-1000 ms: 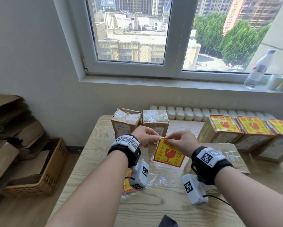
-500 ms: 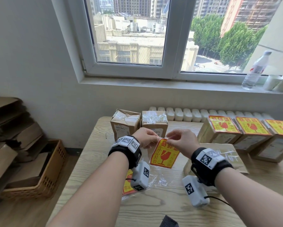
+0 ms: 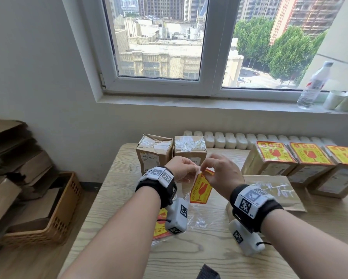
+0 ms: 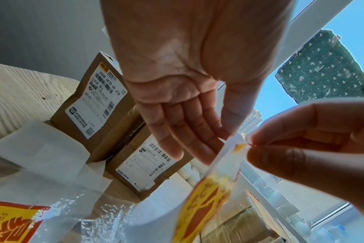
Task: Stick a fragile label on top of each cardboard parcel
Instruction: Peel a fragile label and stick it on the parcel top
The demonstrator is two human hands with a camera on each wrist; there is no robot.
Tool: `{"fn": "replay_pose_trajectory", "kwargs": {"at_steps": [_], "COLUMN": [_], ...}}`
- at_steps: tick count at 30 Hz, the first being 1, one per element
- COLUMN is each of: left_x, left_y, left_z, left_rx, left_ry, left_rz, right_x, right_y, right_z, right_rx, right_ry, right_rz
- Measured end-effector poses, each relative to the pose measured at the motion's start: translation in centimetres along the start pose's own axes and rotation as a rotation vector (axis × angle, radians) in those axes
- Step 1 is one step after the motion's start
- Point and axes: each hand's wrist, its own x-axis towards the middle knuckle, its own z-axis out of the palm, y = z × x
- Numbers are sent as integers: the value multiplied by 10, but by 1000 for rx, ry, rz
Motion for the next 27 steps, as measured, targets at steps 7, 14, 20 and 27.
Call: {"fn": "replay_pose_trajectory", "kwargs": {"at_steps": [7,14,20,27], "left_x": [2,-2,2,7], "left_y": [-4,-2,-4,-5], "left_z": [-3,-3,-5,-7], "left_rx": [-17,-116,-16,7], "left_ry": [9,-22,6,51], "left_rz": [27,34,51,35], "right_x": [3,4,5,8], "right_y": [1,7,8,10], "right_z": [-2,2,3,4], "right_rx": [20,53,95,124], "right_ry": [-38,-34,-55,-81], "right_rz": [32,56,103,150]}}
